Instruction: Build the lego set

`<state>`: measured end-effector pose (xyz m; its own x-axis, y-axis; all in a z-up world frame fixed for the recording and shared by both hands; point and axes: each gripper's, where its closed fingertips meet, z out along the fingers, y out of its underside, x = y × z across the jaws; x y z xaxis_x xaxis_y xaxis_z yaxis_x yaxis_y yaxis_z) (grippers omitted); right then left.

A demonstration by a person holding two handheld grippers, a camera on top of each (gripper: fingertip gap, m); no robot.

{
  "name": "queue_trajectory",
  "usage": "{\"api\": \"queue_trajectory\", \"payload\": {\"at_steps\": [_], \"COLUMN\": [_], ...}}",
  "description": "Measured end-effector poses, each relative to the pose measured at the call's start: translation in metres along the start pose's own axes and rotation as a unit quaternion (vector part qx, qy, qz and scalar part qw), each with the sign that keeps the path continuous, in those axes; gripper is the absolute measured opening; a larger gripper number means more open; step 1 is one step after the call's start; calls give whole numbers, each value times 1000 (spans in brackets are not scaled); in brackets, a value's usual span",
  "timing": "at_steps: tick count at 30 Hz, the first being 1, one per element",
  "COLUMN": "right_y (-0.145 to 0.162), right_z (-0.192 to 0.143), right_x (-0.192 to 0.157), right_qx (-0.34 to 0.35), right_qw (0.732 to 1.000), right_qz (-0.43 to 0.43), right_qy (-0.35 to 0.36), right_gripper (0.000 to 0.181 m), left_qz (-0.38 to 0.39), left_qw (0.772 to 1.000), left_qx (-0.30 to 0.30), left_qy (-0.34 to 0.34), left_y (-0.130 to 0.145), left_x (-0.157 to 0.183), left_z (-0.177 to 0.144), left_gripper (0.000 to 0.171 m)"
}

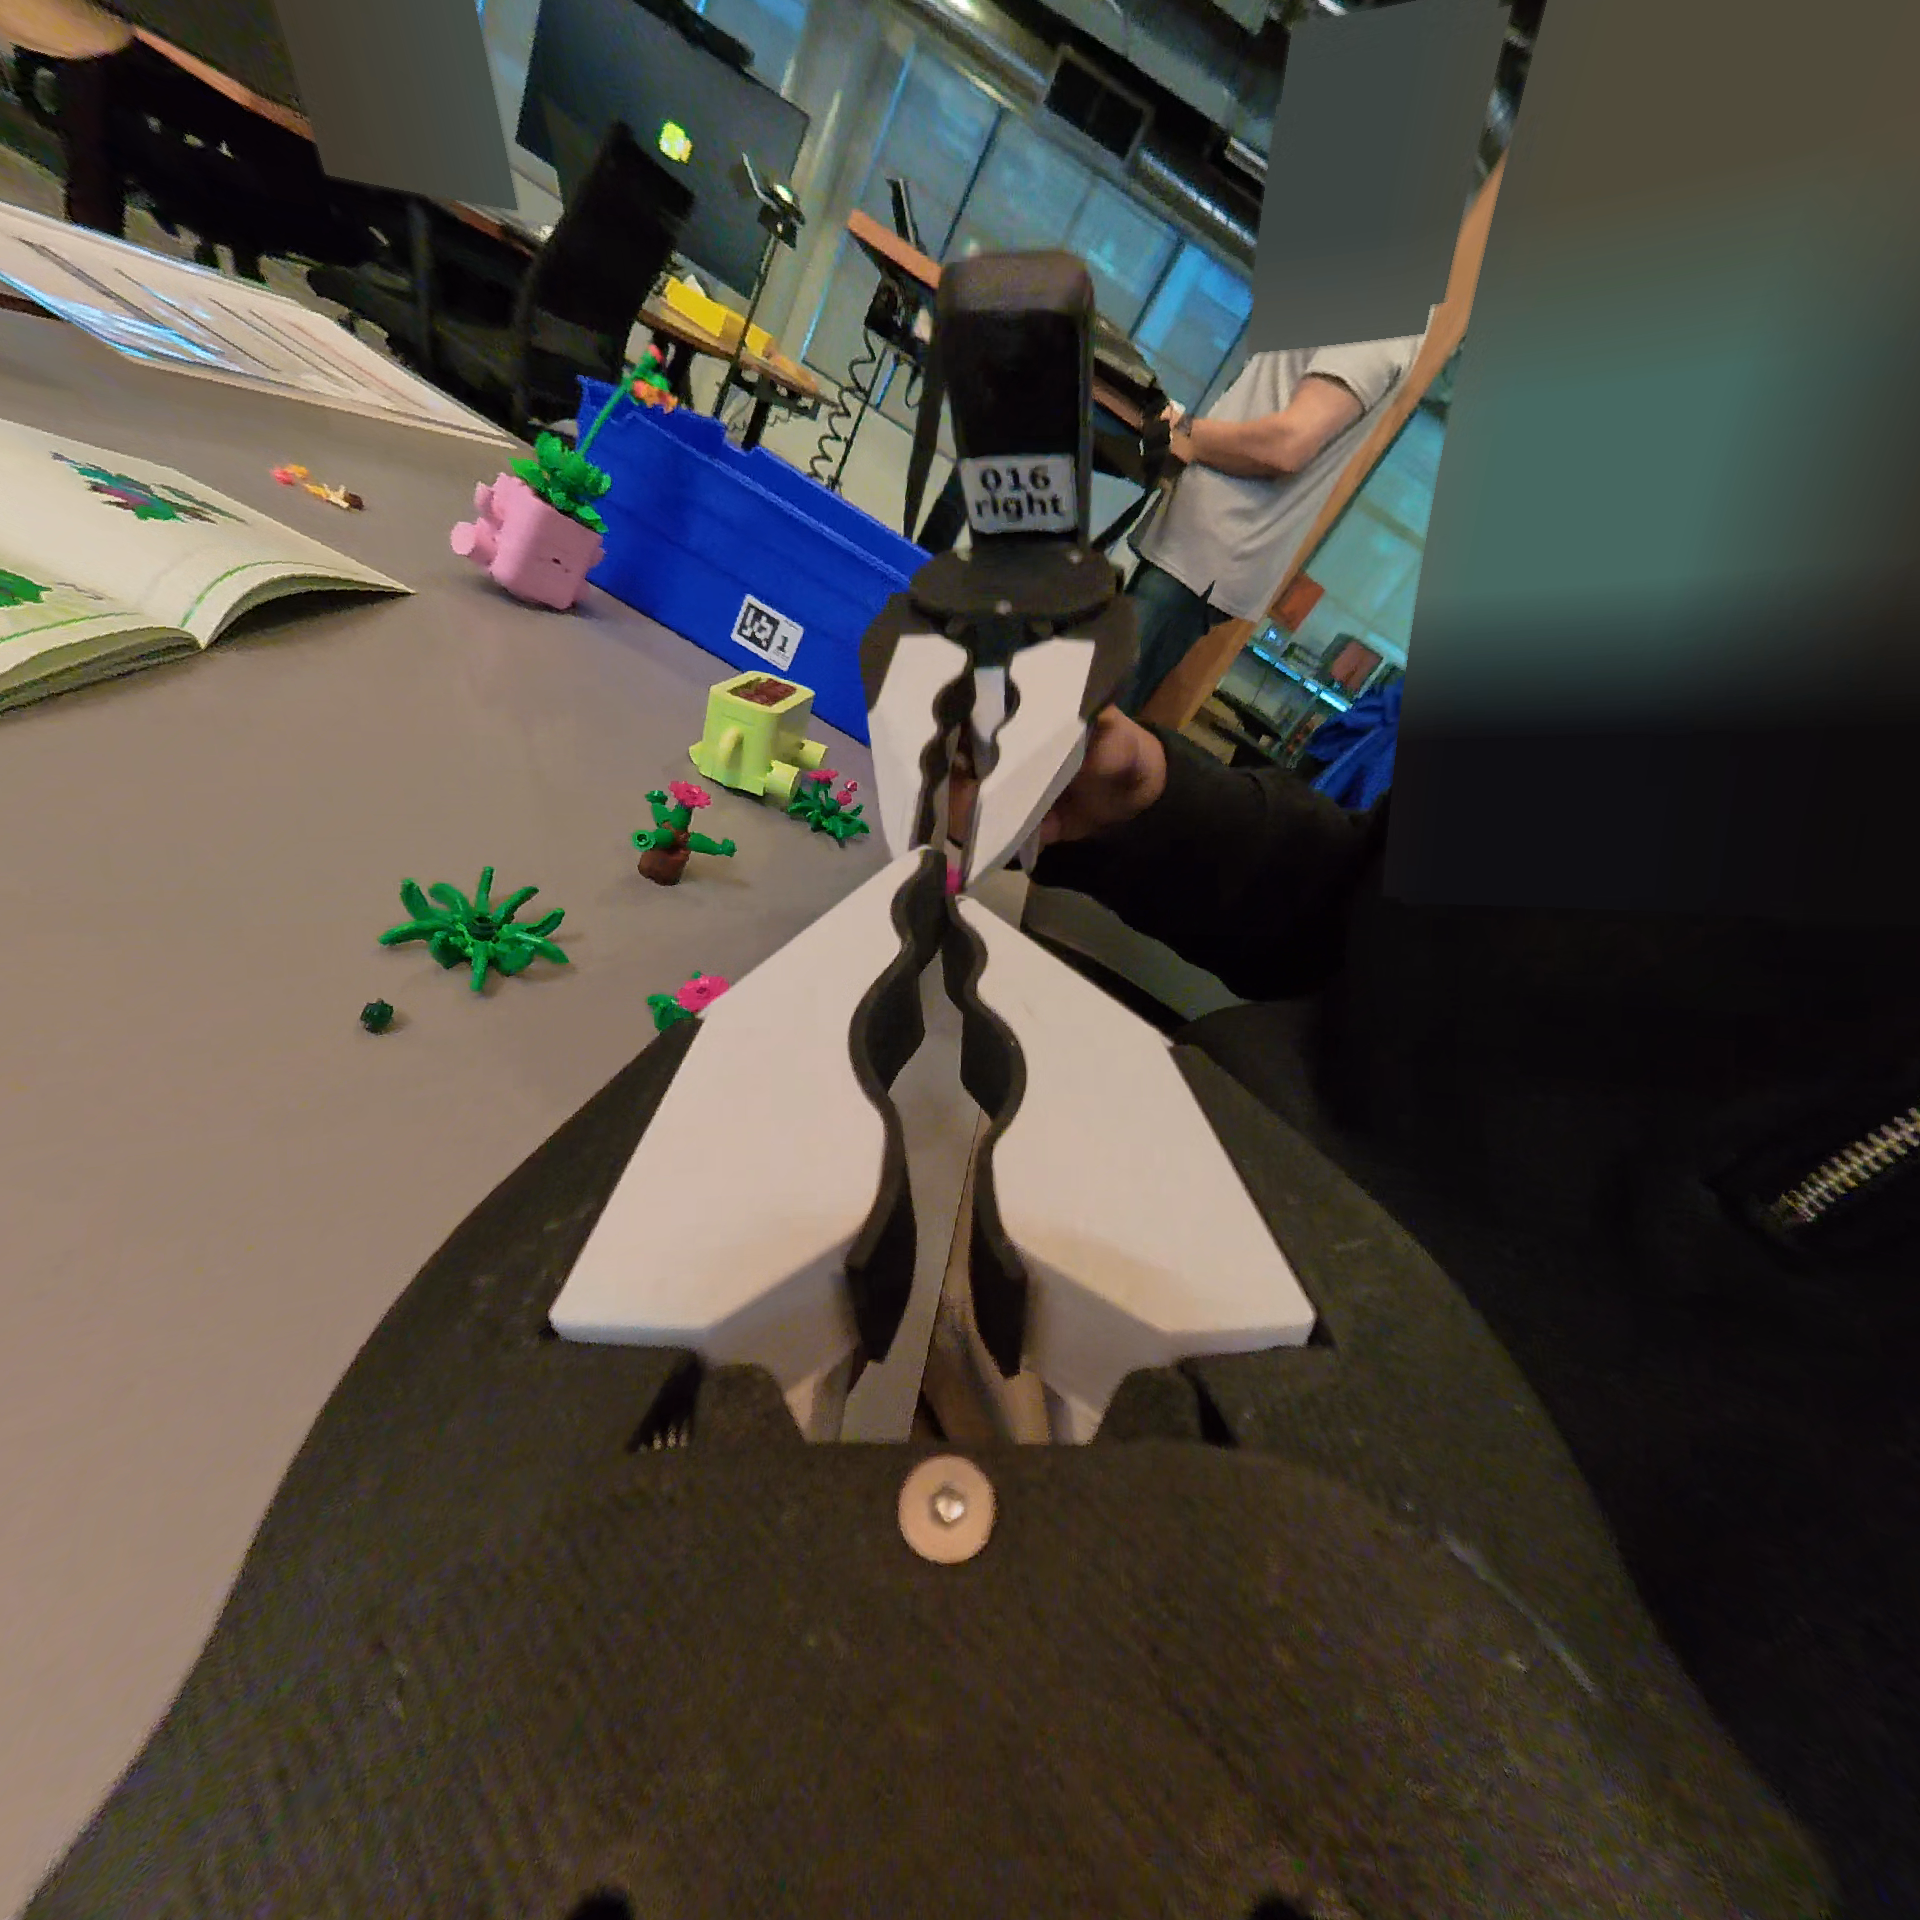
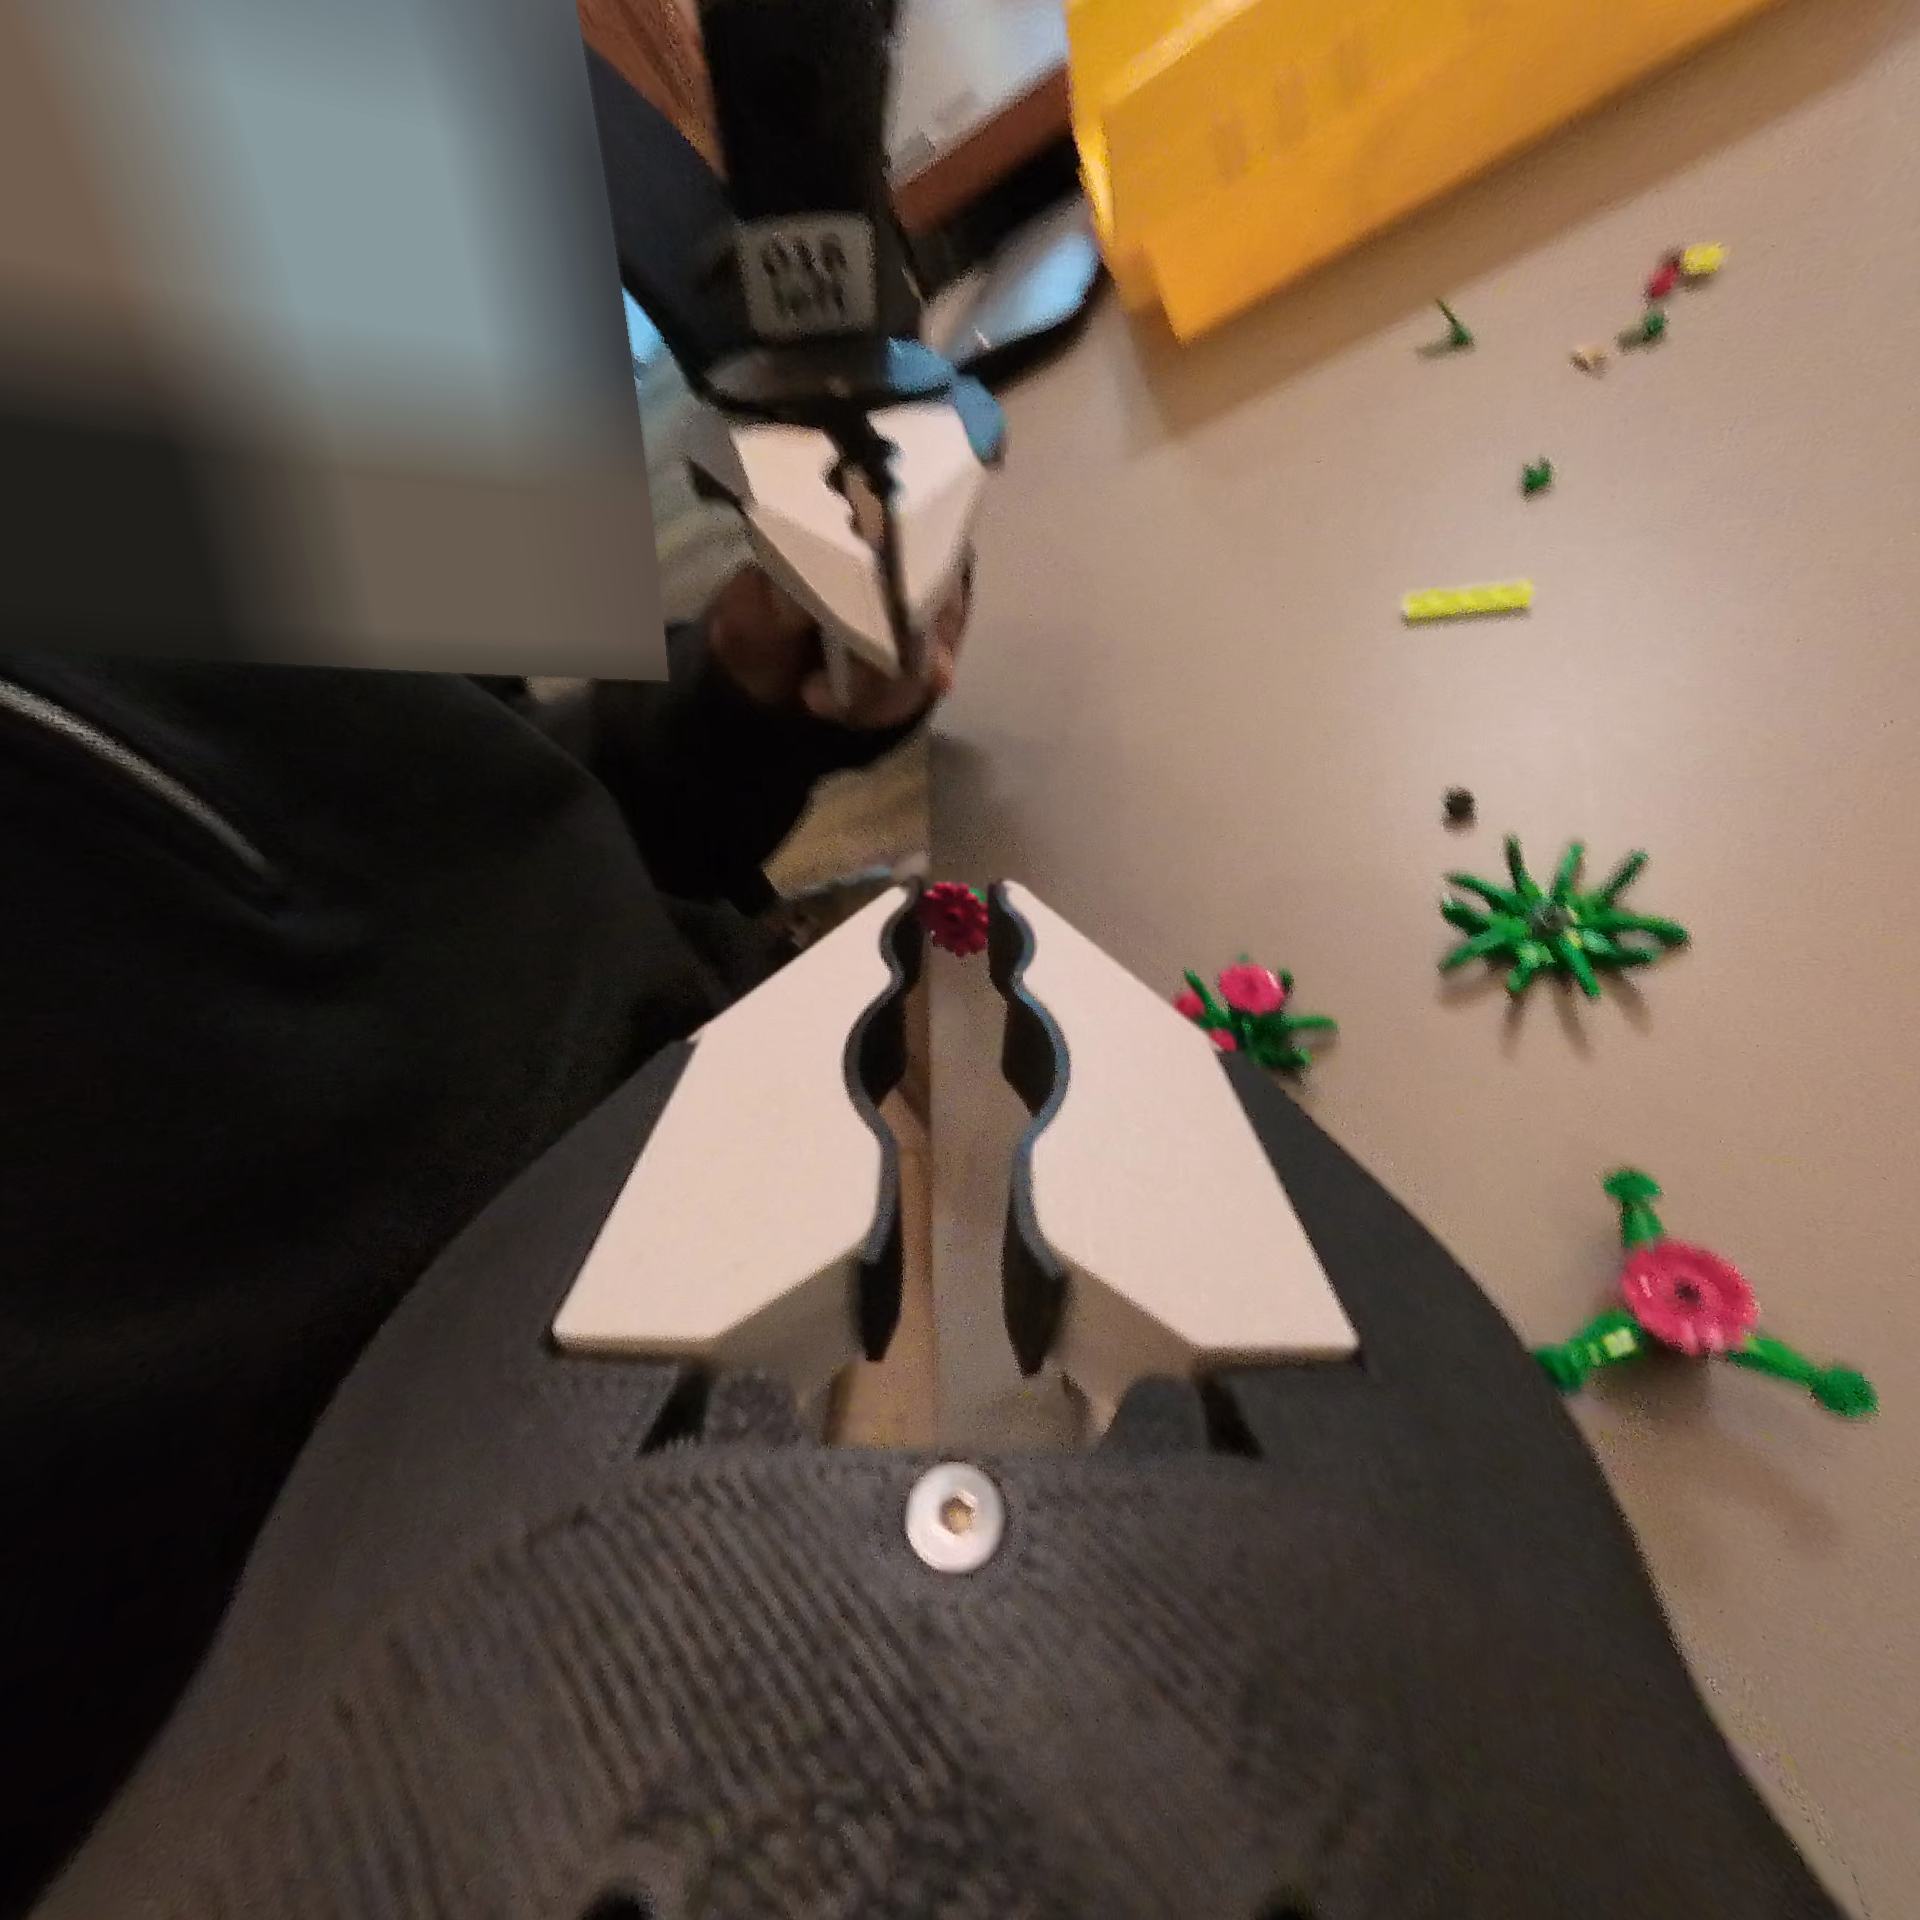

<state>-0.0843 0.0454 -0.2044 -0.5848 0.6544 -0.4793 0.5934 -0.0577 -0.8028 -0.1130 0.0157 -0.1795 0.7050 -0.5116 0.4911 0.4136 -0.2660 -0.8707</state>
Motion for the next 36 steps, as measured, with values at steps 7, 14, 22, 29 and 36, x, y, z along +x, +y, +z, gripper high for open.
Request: {"api": "queue_trajectory", "payload": {"at_steps": [7,14,22,29,36], "right_y": [64,88,83,177,185], "right_z": [-12,-22,-28,23,34], "right_x": [27,44,-39,-77,-86], "right_qx": [-132,-171,-94,-196,-192], "right_qw": [977,949,972,975,978], "right_qz": [-24,-40,-90,-47,-42], "right_qy": [167,263,195,93,75], "right_gripper": [11,30,33,27,29], "left_qz": [1,-14,-19,-22,-27], "left_qw": [1000,1000,1000,1000,999], "left_qx": [11,7,8,4,-2], "left_qy": [6,12,10,20,20], "left_y": [1,17,38,52,62], "left_x": [9,27,57,82,91], "left_z": [0,4,3,7,9], "left_gripper": [0,0,0,0,0]}}
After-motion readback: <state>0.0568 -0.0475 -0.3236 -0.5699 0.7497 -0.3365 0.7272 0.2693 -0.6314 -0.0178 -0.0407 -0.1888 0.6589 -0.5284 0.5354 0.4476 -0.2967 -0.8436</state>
